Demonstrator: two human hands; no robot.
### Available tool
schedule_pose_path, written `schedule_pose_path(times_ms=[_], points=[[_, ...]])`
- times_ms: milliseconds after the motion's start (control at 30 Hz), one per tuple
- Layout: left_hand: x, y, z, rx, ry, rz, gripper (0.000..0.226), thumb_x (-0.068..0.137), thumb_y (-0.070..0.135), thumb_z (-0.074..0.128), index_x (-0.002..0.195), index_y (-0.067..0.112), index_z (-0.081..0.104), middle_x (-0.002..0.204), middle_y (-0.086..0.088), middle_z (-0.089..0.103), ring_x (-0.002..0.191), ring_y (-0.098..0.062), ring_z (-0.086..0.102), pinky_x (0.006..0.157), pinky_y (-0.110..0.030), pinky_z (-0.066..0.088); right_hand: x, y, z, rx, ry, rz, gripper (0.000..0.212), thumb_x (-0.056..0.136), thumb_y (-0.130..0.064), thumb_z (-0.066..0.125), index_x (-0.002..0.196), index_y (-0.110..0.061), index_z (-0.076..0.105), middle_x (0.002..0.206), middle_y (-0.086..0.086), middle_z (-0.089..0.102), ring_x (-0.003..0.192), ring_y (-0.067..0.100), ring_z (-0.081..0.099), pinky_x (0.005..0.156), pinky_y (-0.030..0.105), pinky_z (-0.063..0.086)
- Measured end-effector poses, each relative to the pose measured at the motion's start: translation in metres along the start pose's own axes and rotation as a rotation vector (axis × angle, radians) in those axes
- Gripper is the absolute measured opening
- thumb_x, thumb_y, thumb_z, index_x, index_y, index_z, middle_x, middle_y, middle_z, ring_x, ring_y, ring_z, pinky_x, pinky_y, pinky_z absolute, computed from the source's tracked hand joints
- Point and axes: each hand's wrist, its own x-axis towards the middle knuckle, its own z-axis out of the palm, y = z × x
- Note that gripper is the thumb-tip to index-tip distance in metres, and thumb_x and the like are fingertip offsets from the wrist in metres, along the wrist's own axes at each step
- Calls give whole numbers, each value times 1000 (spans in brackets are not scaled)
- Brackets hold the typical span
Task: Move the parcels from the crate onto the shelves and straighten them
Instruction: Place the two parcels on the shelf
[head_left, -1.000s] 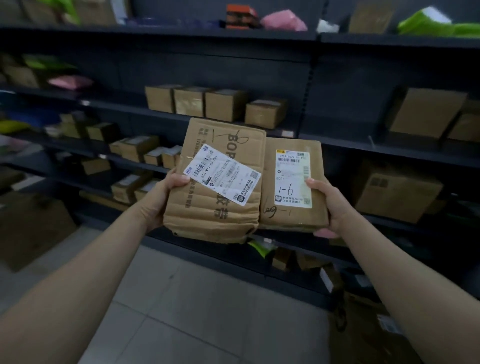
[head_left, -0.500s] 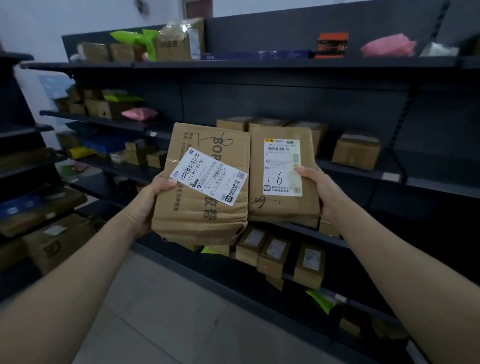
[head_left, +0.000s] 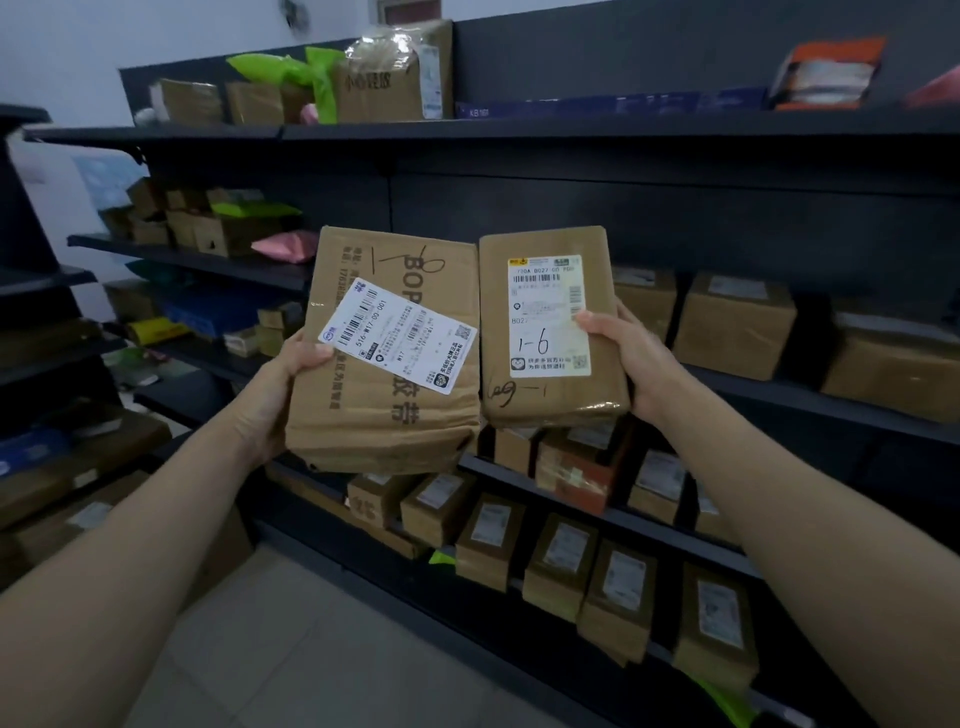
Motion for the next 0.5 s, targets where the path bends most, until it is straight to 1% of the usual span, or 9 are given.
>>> schedule_pose_path(times_ms=[33, 67, 167, 267, 333, 400, 467, 500], points=[[14, 3, -6, -1, 17, 8, 55, 82, 30, 57, 135, 21, 46, 108, -6, 68, 81, -18, 71, 61, -31, 57, 17, 0, 8, 5, -14, -2, 50, 88, -23, 66, 133, -37, 50, 107, 4, 74, 97, 27, 71, 82, 51, 57], [27, 7, -13, -1, 34, 9, 54, 83, 30, 57, 135, 20, 46, 107, -6, 68, 80, -18, 71, 60, -30, 57, 35, 1, 16, 13, -24, 4, 49, 88, -24, 66, 133, -38, 50, 108, 4, 73, 97, 27, 71, 82, 51, 57], [65, 20, -39, 7, 76, -10, 72, 70, 33, 63, 138, 22, 43, 117, -11, 65, 88, -23, 69, 65, -35, 55, 83, 2, 39, 23, -52, 13, 44, 88, -24, 65, 127, -39, 53, 107, 4, 73, 95, 26, 72, 81, 49, 58], [104, 32, -65, 12, 85, 16, 73, 69, 34, 64, 138, 22, 44, 125, -12, 62, 92, -24, 68, 65, -34, 57, 127, 4, 65, 36, -60, 26, 32, 88, -24, 66, 116, -38, 58, 105, 4, 74, 94, 25, 72, 80, 48, 58], [128, 33, -79, 4, 97, 17, 71, 69, 35, 64, 137, 21, 45, 124, -12, 62, 93, -23, 68, 66, -35, 56, 150, 8, 80, 33, -56, 46, 35, 87, -25, 67, 118, -36, 58, 104, 4, 74, 94, 25, 72, 79, 47, 58], [154, 34, -91, -17, 99, 13, 65, 74, 34, 63, 135, 22, 46, 122, -11, 63, 95, -24, 67, 68, -37, 55, 173, 10, 94, 24, -43, 58, 43, 86, -26, 68, 127, -32, 55, 105, 4, 74, 93, 25, 72, 76, 45, 59], [183, 36, -102, -20, 84, -4, 47, 84, 32, 59, 129, 22, 50, 115, -9, 66, 92, -24, 67, 70, -38, 53, 194, 11, 106, 12, -10, 70, 47, 86, -27, 68, 130, -28, 54, 103, 4, 75, 92, 24, 73, 73, 42, 60], [196, 37, -106, -15, 70, -18, 36, 88, 31, 54, 123, 22, 52, 108, -8, 69, 88, -23, 67, 71, -39, 52, 203, 11, 112, 10, 7, 76, 47, 86, -28, 68, 130, -26, 54, 103, 4, 75, 91, 24, 73, 73, 42, 60]])
